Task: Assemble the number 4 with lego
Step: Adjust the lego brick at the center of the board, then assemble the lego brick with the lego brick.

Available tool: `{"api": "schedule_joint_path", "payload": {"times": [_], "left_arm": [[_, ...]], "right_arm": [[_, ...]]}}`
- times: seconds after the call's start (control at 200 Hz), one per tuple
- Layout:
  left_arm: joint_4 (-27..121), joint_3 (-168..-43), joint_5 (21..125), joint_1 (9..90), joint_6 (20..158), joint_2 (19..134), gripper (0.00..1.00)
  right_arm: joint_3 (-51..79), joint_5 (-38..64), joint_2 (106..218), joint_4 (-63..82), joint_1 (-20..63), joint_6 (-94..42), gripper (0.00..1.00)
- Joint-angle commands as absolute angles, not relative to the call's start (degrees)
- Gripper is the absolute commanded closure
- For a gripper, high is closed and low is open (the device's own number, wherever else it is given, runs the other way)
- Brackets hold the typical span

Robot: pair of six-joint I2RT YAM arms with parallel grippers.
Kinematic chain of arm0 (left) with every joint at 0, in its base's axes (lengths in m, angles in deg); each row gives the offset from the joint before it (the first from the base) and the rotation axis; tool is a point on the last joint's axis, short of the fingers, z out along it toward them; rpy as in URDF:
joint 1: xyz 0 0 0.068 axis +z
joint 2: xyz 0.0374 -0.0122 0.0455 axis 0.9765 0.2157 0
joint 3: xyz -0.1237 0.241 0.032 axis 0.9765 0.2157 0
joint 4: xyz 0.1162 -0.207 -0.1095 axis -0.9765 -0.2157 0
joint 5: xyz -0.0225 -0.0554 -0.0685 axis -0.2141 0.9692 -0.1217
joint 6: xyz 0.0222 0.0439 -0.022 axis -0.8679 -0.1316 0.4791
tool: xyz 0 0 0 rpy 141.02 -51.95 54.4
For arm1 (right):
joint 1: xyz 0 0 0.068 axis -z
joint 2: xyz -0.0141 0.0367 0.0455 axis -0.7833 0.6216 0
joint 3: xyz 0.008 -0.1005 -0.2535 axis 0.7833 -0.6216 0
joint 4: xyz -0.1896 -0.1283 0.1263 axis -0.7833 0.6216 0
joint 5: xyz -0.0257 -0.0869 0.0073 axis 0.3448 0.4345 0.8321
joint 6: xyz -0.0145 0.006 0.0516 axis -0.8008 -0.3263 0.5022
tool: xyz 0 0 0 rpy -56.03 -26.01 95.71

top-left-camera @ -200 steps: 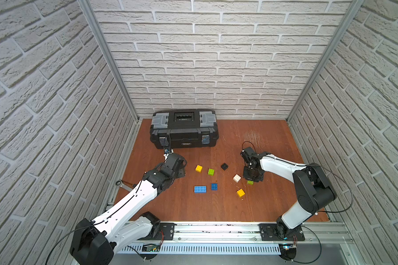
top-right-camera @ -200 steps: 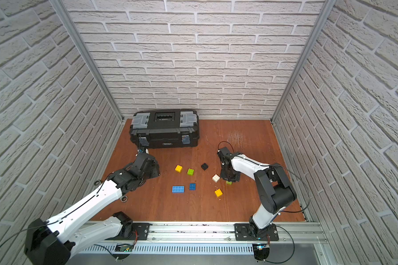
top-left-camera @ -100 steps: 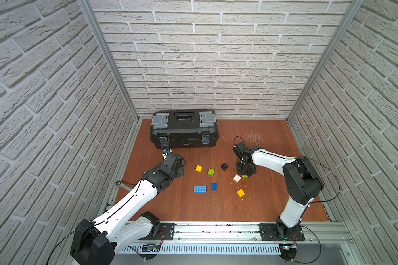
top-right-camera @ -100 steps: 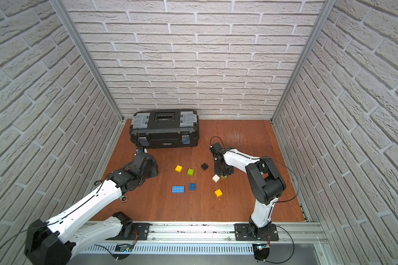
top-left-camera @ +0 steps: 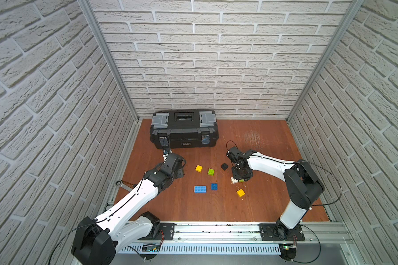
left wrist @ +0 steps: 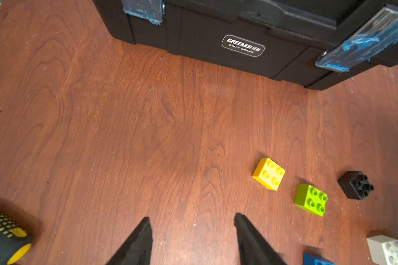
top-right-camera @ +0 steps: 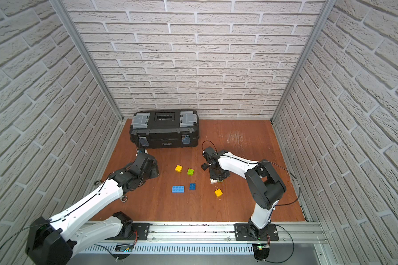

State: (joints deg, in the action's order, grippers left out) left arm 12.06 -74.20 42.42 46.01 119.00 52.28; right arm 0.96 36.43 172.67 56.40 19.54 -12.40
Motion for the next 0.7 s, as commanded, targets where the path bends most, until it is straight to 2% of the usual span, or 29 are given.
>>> {"api": "schedule_joint_path", "payload": {"times": [0.0, 0.255, 0.695], "left_arm": [[13.63, -73.75, 42.60, 46.34, 119.52, 52.58, 0.40], [14.33, -73.51, 43.49, 46.39, 120.42, 53.98, 0.41], [14.52, -73.59, 43.73, 46.38, 121.22, 55.70, 0.41]], "right_arm": [[2.61, 37.33, 168.18, 59.71, 18.63, -10.08, 0.96], [0.96, 32.57, 166.57, 53.38, 15.73, -10.57, 0.97], [-1.76, 33.07, 170.95, 50.00, 15.62, -16.02, 0.98]]}}
